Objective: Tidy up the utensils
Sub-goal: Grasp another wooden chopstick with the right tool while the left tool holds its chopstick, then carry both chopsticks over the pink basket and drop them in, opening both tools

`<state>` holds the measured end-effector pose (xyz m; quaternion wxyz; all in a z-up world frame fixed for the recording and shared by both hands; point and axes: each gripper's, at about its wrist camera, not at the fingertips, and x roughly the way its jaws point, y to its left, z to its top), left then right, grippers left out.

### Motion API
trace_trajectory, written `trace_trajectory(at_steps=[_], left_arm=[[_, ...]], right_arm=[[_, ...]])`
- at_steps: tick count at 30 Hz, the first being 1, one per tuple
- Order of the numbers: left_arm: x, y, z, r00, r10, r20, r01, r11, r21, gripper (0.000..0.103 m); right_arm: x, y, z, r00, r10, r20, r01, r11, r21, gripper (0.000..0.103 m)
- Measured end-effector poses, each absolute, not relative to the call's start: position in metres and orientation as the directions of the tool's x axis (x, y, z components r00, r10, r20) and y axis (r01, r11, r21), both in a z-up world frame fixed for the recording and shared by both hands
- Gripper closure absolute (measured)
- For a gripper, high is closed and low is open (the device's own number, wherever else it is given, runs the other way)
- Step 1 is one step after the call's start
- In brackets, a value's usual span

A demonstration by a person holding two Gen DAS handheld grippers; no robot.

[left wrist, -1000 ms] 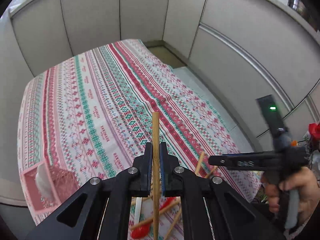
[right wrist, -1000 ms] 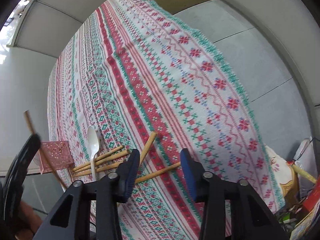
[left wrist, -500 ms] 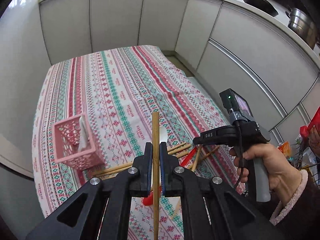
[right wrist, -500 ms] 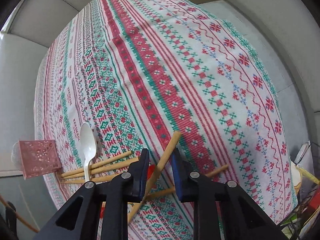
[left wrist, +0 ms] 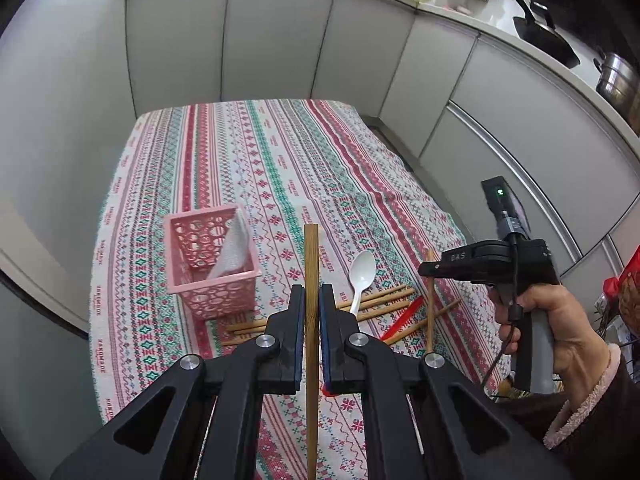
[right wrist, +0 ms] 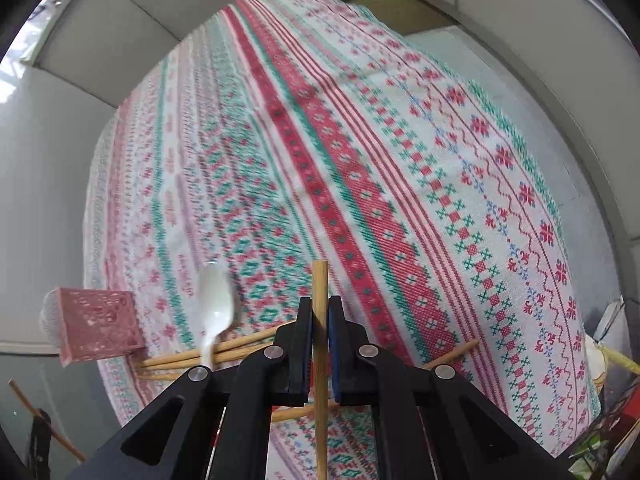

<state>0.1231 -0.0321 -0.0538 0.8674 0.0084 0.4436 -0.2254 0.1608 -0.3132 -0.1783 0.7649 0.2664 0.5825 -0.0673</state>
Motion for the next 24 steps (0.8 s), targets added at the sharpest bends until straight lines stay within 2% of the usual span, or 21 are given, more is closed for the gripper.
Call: trace_trajectory(at_steps=[8,13,24], left_arm=[[0.116,-0.014,-0.024,0.602,-0.375,-0.705,0.361,0.915,-0.179,0.096],[0.11,-0.002,-0.002,0.683,-0.359,-0.636,0.325,0.929,-0.176,0.096],[0.126,0.032,0.035,0.803,-0.388,-0.452,0.282,0.916,-0.285,0.096]], right_arm=[[0.133,-0.282,-0.105,0.482,0.216,-0.849,0.255,0.893,0.371,0.096],[0.114,-0.259,-0.051,0.614,0.176,-0.769,0.154,0.929,0.336,0.096],[0.102,-0.223,0.027,0.814,0.16,-0.559,0.018,0.954,0.299,0.096]])
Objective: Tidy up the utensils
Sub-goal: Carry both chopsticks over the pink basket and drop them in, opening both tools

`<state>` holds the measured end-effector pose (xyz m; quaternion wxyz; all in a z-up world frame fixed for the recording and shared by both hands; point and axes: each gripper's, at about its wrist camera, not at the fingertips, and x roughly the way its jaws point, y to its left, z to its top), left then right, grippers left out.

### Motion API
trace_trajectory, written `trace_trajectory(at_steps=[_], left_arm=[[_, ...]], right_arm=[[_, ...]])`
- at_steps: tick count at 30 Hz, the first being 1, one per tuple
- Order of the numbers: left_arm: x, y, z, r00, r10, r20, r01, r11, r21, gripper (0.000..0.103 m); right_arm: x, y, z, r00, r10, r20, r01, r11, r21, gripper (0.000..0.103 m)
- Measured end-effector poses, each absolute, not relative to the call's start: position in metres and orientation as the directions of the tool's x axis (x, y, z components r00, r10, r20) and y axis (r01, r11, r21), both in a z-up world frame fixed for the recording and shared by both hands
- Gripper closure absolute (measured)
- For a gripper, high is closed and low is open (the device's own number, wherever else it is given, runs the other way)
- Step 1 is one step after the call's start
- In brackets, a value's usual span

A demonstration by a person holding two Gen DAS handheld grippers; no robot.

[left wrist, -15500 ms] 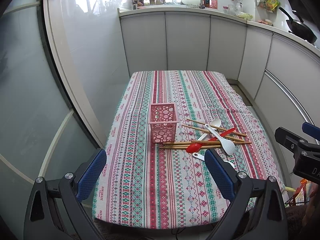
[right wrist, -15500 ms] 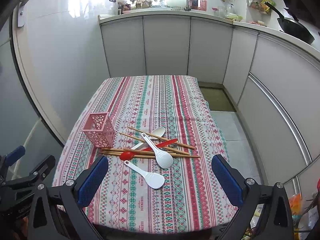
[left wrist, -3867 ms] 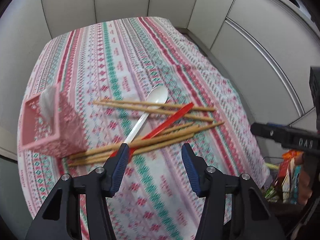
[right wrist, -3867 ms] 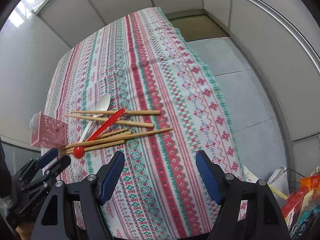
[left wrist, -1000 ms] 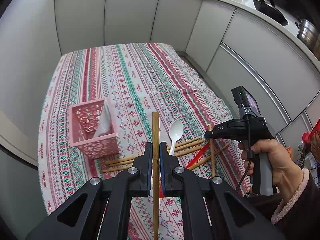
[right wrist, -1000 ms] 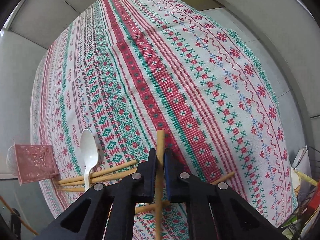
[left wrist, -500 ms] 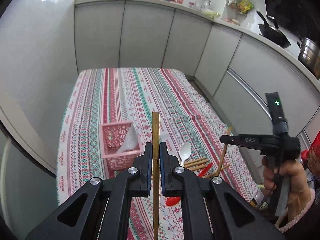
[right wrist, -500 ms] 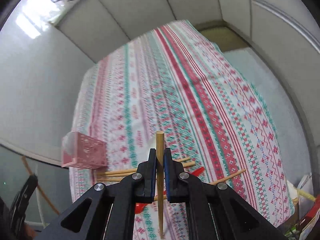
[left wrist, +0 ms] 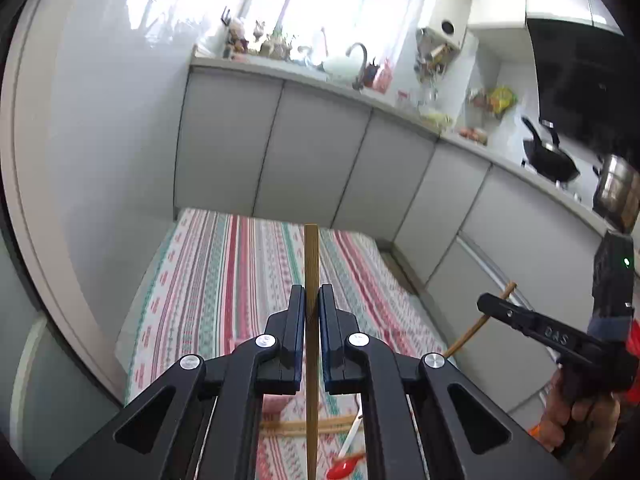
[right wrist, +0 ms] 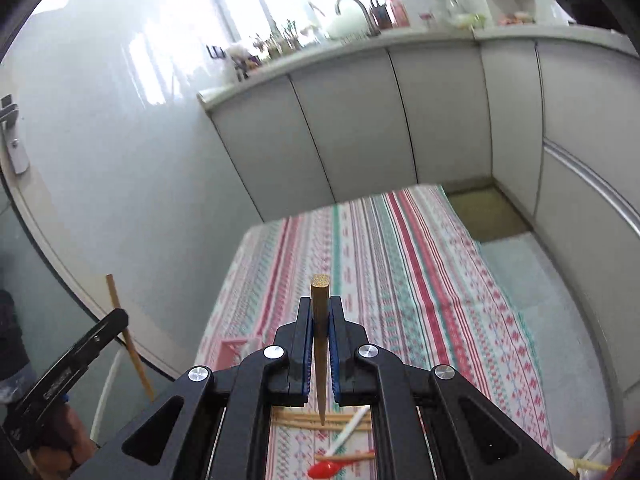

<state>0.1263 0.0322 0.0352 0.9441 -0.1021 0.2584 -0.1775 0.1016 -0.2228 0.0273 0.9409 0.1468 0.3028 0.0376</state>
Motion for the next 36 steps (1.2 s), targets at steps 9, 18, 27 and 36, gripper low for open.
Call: trace_trajectory(at_steps=[9,18,27,36], left_arm=[[0.139,0.035,0.055,0.943,-0.257,-0.213,0.211,0.953,-0.216,0.096],[0.181,0.011,0.005,0.966,-0.168,-0.198,0.156,0.985,-0.073,0.096],[0.215,0.007,-0.031,0.948,-0.161,-0.274,0.153,0.987,-0.051,0.096],[0.237,0.016,-0.057,0.89,-0.237,-0.389,0.202,0.971,-0.13,0.096]], right_arm=[[0.109,-0.202,0.051,0.877,0.238,-0.417,-0.077,0.927,0.368,0.096],[0.124,-0.182,0.042,0.892,0.311,-0.327,-0.149,0.887,0.437,0.096],[0.139,-0.176,0.025,0.883,0.308,-0.353,-0.126,0.882,0.455,0.096],[0.151,-0.151,0.005,0.833,0.324,-0.448,-0.148,0.911,0.385,0.096]])
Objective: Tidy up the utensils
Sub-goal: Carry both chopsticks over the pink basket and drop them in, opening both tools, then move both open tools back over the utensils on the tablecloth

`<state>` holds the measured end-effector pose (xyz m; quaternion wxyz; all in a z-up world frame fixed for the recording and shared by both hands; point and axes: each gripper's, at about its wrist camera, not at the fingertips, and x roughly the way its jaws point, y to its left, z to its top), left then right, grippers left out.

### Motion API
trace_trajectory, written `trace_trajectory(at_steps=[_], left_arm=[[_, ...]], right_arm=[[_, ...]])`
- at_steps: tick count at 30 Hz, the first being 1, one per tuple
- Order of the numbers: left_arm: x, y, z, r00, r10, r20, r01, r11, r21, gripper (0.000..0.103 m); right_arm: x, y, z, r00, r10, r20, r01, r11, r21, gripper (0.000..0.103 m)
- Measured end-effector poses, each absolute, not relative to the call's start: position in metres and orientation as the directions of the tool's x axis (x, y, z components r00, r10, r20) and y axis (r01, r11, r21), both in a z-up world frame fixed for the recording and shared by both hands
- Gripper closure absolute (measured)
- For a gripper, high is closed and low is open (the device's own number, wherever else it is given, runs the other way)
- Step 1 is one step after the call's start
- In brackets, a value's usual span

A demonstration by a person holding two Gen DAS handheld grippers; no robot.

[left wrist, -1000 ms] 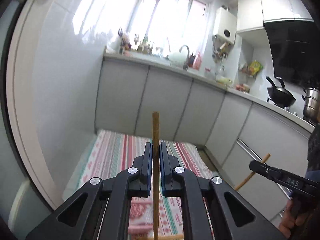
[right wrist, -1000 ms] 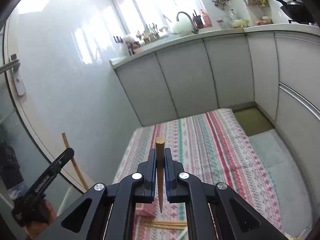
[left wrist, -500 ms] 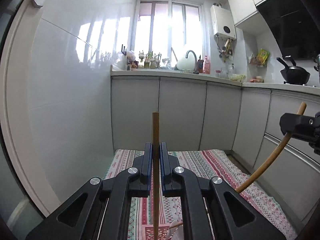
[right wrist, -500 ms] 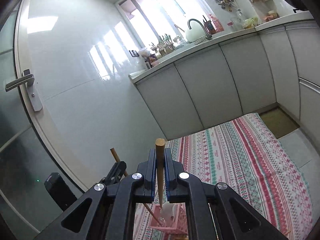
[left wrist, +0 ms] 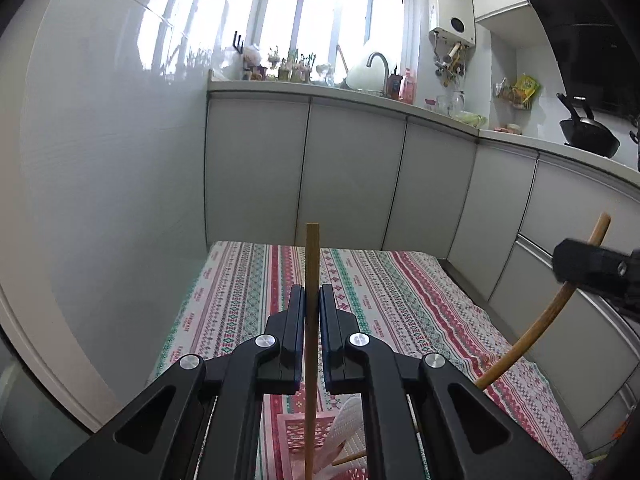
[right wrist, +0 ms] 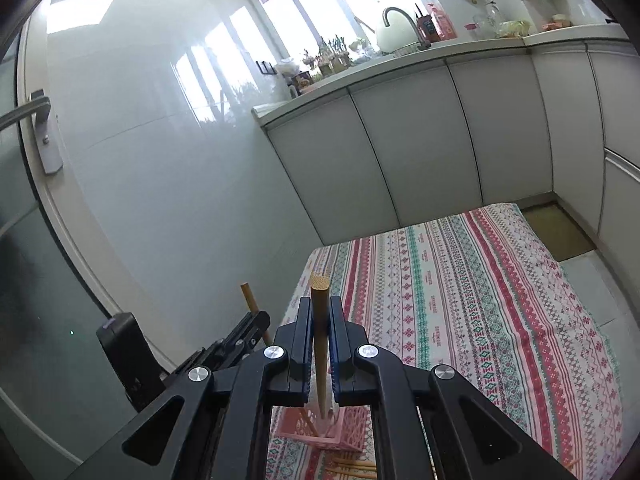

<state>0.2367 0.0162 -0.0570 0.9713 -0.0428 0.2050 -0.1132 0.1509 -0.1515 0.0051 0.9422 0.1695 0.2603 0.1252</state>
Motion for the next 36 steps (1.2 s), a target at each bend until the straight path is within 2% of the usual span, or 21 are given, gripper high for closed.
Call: trace_trajectory(at_steps=[10,13,16,19,22,24,27,29,30,32,36], left_arm=[[0.222,0.027,-0.047,0.843,-0.331,-0.423,0.264,0.941,-0.21,0.094],[0.22,0.033,-0.046,0.815,-0.365,-0.449,0.271,0.926,-0.262,0.093],[0.216,0.033,-0.045,0.797,-0.365,-0.481,0.269,0.928,-0.258,0.092],[0.211,0.032,-0.045,0.787,-0.345,-0.511,0.262,0.938,-0.229,0.084],[0.204,0.034,-0.044,0.776,-0.328,-0.538,0.246,0.944,-0.221,0.074],[0.2,0.036,-0.042,0.767,-0.329,-0.551,0.241,0.943,-0.228,0.073],[0.192,0.039,-0.037,0.752,-0.33,-0.571,0.235,0.943,-0.236,0.065],[0.186,0.04,-0.034,0.744,-0.329,-0.582,0.23,0.943,-0.238,0.059],[0.183,0.041,-0.032,0.74,-0.328,-0.587,0.228,0.944,-0.24,0.057],[0.178,0.042,-0.029,0.732,-0.32,-0.602,0.217,0.947,-0.239,0.048],[0.165,0.044,-0.027,0.712,-0.306,-0.632,0.205,0.951,-0.23,0.04]], right_arm=[[0.169,-0.132,-0.03,0.772,0.322,-0.548,-0.132,0.924,0.358,0.096],[0.173,-0.128,-0.037,0.75,0.331,-0.573,-0.138,0.925,0.354,0.096],[0.177,-0.125,-0.043,0.715,0.362,-0.598,-0.156,0.916,0.369,0.094],[0.174,-0.128,-0.038,0.716,0.366,-0.595,-0.158,0.915,0.372,0.084],[0.169,-0.138,-0.029,0.718,0.381,-0.582,-0.162,0.906,0.392,0.084],[0.164,-0.149,-0.024,0.715,0.392,-0.579,-0.159,0.898,0.411,0.084],[0.156,-0.163,-0.016,0.714,0.411,-0.568,-0.158,0.884,0.441,0.076],[0.148,-0.174,-0.01,0.723,0.416,-0.551,-0.154,0.875,0.459,0.048],[0.143,-0.18,-0.007,0.732,0.418,-0.538,-0.153,0.87,0.468,0.045],[0.135,-0.189,-0.002,0.739,0.416,-0.53,-0.149,0.868,0.474,0.044],[0.123,-0.206,0.001,0.735,0.383,-0.56,-0.113,0.883,0.456,0.042]])
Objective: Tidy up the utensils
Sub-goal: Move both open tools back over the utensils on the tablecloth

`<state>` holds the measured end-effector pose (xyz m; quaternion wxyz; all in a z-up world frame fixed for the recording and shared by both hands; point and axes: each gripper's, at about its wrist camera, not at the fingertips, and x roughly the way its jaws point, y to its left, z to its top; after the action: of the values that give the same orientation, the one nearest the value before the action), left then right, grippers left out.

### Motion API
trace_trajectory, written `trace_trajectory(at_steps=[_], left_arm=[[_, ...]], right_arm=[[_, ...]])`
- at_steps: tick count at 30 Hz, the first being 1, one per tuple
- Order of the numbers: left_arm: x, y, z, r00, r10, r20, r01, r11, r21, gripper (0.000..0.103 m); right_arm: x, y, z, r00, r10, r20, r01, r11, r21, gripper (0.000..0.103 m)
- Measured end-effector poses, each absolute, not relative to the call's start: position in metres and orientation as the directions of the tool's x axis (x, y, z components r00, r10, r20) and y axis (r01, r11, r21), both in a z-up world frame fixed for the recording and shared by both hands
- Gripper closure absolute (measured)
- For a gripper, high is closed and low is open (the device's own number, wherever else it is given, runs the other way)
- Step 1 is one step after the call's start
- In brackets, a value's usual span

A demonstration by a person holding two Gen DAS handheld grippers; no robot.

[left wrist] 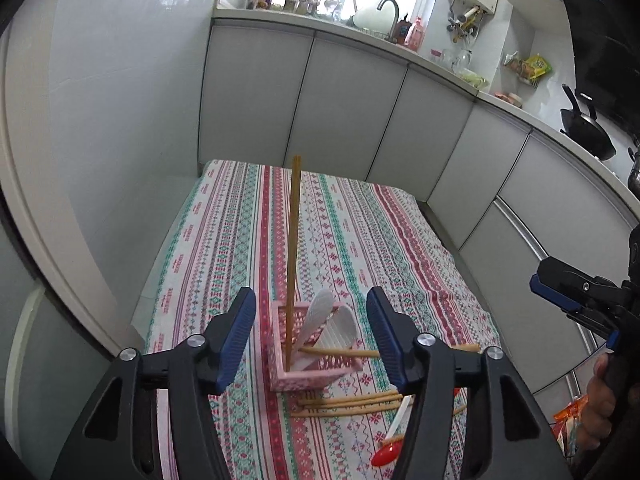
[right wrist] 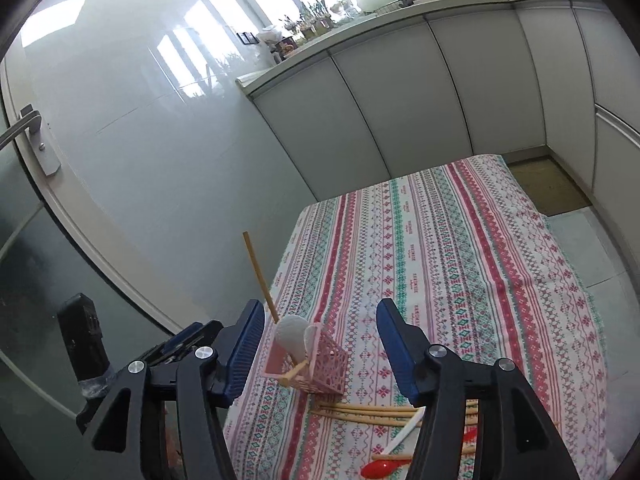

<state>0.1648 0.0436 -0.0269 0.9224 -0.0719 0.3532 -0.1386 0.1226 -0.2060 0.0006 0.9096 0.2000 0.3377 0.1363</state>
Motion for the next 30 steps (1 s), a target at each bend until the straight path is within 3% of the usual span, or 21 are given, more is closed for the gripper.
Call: trace_trajectory(at_steps=[4,11,15,21,30], left_arm=[[0.152,0.042,-0.03,0.697,-0.277,-0.662,0.2,0.961,-0.192,0.027],[0.132,0.032,-0.049,0.635,-0.238,-0.735,0.228,0.967,-0.116,0.014],[0.123,0.02,-0.069,0.564,-0.228,-0.794,0.272,0.959,-0.082,0.014],[0.112,-0.001,-0.1,0.435,-0.278,-0.856,0.348,0.929,-0.125,0.014],[0.093,-0.057,-0.126,0.356,-0.268,-0.895,0.465,0.882,-0.079,0.014]], right_arm=[[0.111,-0.222,-0.006,0.697,0.349,-0.627,-0.083,0.907,0.412,0.038],[0.092,-0.249,-0.034,0.613,0.27,-0.742,0.002,0.939,0.344,0.029],[0.087,-0.27,-0.06,0.538,0.23,-0.811,0.083,0.943,0.323,0.029],[0.086,-0.301,-0.098,0.424,0.156,-0.892,0.203,0.944,0.261,0.029],[0.083,-0.324,-0.124,0.322,0.117,-0.939,0.246,0.948,0.202,0.029]])
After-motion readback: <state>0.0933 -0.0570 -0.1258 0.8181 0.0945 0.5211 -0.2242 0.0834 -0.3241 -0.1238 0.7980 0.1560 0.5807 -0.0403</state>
